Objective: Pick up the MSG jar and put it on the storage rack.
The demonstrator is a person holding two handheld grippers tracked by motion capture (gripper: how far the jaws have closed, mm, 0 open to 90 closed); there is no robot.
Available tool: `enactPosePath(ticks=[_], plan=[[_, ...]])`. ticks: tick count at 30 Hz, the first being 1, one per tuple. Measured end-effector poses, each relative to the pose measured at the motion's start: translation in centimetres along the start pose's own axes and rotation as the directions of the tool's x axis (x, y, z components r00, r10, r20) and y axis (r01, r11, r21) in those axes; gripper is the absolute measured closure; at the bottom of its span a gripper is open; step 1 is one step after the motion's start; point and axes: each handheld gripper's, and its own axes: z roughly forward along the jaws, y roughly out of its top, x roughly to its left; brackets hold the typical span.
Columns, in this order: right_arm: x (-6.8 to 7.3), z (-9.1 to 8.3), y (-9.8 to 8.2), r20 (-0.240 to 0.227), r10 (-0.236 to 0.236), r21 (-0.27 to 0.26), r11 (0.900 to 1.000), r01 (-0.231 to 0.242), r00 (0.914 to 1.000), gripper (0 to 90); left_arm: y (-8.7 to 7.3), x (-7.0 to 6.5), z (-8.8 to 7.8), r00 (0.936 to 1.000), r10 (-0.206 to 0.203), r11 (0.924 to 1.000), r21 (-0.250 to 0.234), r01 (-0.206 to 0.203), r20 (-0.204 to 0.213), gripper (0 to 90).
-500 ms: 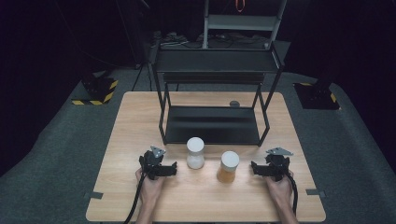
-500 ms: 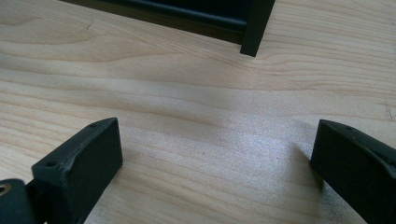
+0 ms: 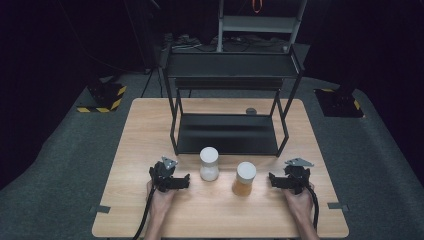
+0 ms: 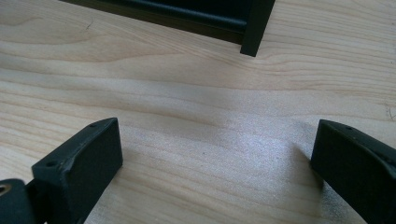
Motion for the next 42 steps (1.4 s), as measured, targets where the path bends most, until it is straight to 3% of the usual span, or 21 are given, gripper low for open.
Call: enactPosePath(ticks=[7,11,12,15,23,37,42], plan=[[0.0,0.0,0.0,0.000,0.000,0.000,1.000,0.000,1.0000,1.4,0.3,-0.1,-0.4,0.9982,0.038,0.9989,0.024,-0.039,0.047,0.2],[0.0,0.0,0.0,0.000,0.000,0.000,1.000,0.000,1.0000,1.4,-0.2,0.0,-1.0,0.9947,0.052,0.9986,-0.003,-0.052,0.089,0.2],[0.0,0.0,0.0,0.000,0.000,0.000,1.000,0.000,1.0000,1.4,-0.4,0.1,-1.3,0.9911,0.054,0.9985,-0.017,-0.053,0.121,0.2],[0.0,0.0,0.0,0.001,0.000,0.000,1.000,0.000,1.0000,1.4,-0.4,0.1,-1.6,0.9859,0.060,0.9980,-0.029,-0.056,0.156,0.2],[0.0,0.0,0.0,0.001,-0.001,0.000,1.000,0.001,1.0000,1.4,0.2,-0.7,-1.3,0.9736,0.095,0.9954,-0.030,-0.090,0.208,0.2],[0.0,0.0,0.0,0.001,0.000,0.000,1.000,0.000,1.0000,1.4,1.8,-2.9,-0.3,0.9645,0.147,0.9889,-0.056,-0.137,0.220,2.3],[0.0,0.0,0.0,0.001,-0.001,0.000,1.000,0.001,1.0000,1.4,2.5,-3.0,0.1,0.9607,0.151,0.9878,-0.072,-0.138,0.233,4.2]])
